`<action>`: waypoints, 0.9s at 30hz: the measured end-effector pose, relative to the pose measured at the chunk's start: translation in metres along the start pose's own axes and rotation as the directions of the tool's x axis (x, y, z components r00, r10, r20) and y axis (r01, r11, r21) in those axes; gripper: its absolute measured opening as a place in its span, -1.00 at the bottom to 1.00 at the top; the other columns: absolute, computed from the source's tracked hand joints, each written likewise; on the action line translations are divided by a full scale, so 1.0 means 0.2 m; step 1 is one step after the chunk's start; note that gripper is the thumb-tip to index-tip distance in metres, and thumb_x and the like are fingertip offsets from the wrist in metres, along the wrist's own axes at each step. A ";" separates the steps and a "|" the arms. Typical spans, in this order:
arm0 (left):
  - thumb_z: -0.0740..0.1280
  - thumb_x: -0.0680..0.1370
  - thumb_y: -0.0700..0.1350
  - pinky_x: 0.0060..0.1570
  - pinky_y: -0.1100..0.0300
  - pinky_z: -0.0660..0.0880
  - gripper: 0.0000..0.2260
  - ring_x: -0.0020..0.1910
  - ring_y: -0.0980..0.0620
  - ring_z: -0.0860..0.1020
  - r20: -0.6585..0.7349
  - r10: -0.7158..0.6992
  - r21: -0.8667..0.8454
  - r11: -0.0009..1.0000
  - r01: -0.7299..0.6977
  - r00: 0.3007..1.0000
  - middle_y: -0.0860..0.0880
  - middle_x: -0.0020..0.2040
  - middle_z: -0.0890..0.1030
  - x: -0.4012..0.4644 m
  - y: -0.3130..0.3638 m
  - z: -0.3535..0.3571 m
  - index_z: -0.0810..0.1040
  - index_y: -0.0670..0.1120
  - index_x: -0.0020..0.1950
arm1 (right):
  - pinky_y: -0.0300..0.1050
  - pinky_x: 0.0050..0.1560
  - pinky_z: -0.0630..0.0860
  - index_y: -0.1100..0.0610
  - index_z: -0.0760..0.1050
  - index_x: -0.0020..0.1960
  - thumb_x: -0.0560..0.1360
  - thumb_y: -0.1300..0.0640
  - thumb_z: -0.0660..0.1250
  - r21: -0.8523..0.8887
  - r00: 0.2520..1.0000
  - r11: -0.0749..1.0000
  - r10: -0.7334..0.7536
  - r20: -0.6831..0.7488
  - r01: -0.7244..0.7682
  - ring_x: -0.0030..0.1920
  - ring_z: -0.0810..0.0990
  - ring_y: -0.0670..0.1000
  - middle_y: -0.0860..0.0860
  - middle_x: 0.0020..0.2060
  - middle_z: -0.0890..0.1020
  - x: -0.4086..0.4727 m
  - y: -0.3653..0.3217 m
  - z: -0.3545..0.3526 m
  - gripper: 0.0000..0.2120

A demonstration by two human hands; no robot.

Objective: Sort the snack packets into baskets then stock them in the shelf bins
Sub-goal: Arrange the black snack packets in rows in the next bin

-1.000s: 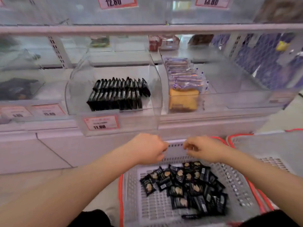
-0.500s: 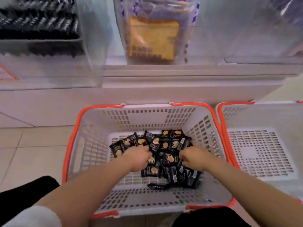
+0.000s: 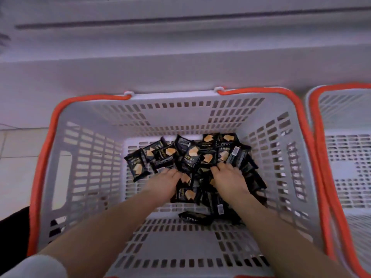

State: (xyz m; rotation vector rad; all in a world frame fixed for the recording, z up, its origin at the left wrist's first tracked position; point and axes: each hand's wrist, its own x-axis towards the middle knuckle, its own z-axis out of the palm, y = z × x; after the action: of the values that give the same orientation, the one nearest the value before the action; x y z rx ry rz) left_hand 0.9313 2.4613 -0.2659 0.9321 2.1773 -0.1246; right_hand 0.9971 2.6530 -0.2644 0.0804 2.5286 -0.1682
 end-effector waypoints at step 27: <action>0.40 0.46 0.00 0.31 0.30 0.17 -0.49 0.28 0.14 0.26 -0.506 -0.048 -0.523 0.811 -0.262 0.861 -0.02 0.28 0.36 -0.10 0.09 -0.03 0.40 -0.04 0.38 | -0.14 -0.07 0.59 0.24 0.52 0.14 0.54 0.33 0.21 0.863 0.904 -0.364 0.112 0.414 -0.350 -0.08 0.65 0.08 0.19 0.02 0.64 -0.14 -0.10 -0.17 -0.79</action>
State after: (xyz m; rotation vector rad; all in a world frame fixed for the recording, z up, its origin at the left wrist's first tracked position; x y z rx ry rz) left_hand 0.9483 2.4642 -0.2452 0.7742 2.3812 0.8979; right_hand 0.9985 2.6364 -0.2185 1.2337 1.2484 -2.0317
